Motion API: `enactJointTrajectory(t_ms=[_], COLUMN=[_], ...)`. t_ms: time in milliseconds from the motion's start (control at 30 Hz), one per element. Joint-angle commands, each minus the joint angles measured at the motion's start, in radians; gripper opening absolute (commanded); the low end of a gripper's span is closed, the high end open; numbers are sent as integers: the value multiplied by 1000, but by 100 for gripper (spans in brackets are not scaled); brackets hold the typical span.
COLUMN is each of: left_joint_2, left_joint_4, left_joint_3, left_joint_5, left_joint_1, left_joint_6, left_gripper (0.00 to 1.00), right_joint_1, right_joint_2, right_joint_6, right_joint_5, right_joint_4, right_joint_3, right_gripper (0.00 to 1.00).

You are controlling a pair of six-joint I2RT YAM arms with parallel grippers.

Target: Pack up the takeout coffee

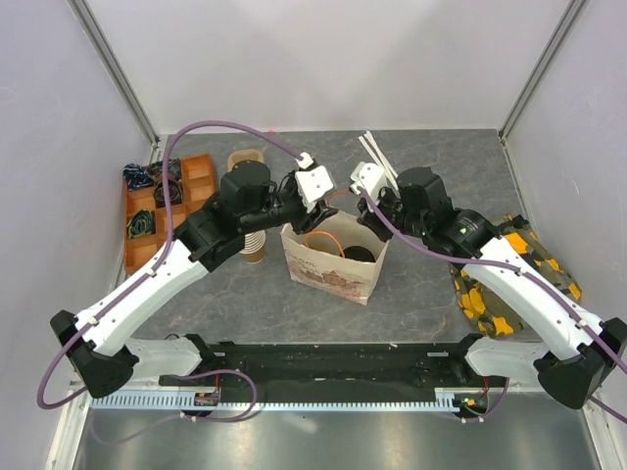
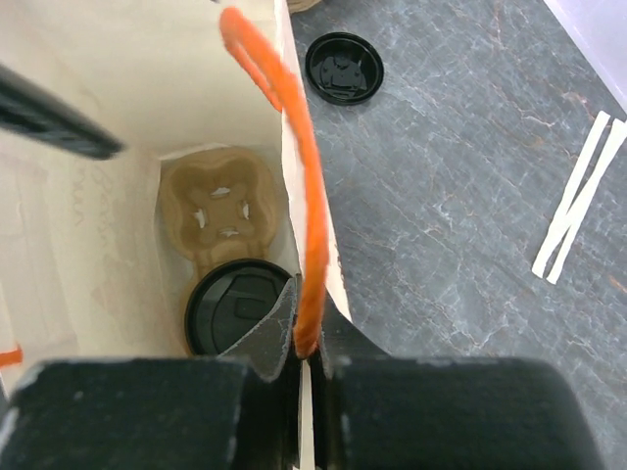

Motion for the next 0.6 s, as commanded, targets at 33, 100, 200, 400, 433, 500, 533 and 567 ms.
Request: enactJointTrajectory(t_ms=[33, 100, 200, 400, 433, 500, 533, 567], left_joint_2=[4, 10, 25, 30, 30, 28, 33, 33], left_joint_4=[-12, -23, -48, -55, -55, -55, -55, -57], left_joint_3=[84, 106, 142, 170, 172, 175, 185, 192], left_joint_5=[52, 47, 47, 63, 61, 55, 52, 52], left_joint_1=[11, 21, 43, 83, 86, 95, 99, 106], left_joint_6=[-80, -89, -117, -143, -140, -134, -134, -138], left_gripper=[50, 50, 50, 50, 50, 50, 50, 50], right_joint_1=[-23, -26, -30, -36, -38, -38, -36, -36], right_joint_2=[23, 24, 32, 42, 41, 39, 36, 35], right_joint_6=[-10, -10, -10, -4, -3, 3, 6, 11], right_joint_5=[-30, -39, -42, -53, -53, -53, -51, -50], right_joint_4=[1, 1, 1, 0, 0, -5, -6, -9], right_joint_3=[65, 66, 77, 118, 121, 140, 147, 163], right_gripper=[11, 15, 22, 41, 48, 55, 64, 68])
